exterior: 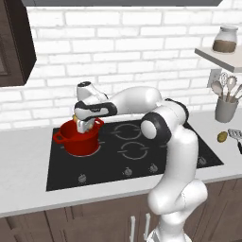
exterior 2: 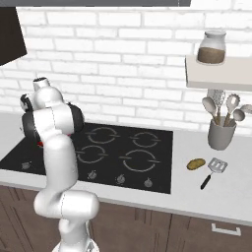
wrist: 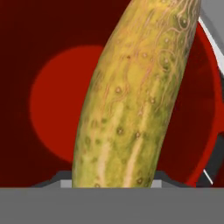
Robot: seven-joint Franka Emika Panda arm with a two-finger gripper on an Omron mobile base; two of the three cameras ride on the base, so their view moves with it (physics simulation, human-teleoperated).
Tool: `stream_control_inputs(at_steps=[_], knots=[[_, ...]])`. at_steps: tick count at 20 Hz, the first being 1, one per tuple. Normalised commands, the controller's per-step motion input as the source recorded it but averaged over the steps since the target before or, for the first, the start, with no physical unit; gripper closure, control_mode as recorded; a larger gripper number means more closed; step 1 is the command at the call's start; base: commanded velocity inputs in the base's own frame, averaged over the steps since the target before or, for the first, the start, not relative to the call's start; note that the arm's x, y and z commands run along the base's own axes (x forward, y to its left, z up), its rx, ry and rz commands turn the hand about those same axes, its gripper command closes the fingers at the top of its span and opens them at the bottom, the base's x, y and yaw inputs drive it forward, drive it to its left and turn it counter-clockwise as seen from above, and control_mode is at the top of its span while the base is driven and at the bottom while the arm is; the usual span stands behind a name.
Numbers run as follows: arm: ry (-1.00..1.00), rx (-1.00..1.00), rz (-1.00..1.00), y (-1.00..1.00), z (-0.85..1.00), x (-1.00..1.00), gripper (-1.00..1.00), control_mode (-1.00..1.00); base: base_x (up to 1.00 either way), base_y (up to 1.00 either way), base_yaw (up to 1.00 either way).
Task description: Put the cucumber and potato in the pot. Retrieve the spatula and lightly stir the vegetables in the pot.
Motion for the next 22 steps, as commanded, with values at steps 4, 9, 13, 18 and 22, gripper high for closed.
stream_control_inputs(at_steps=[4, 9, 13, 18, 22], knots=[[0.05, 0.00, -0.05, 0.38, -0.24, 0.24, 1.00, -1.00, 0.00, 0.00, 0.00], [0.04, 0.00, -0.07, 0.17, -0.27, 0.21, 1.00, -1.00, 0.00, 0.00, 0.00], [0.01, 0.00, -0.09, 0.05, -0.33, 0.04, 1.00, -1.00, 0.00, 0.00, 0.00], [-0.03, 0.00, -0.10, 0.00, -0.14, -0.66, 1.00, -1.00, 0.00, 0.00, 0.00], [-0.02, 0.00, -0.08, -0.05, -0.14, -0.81, -1.00, -1.00, 0.00, 0.00, 0.00]])
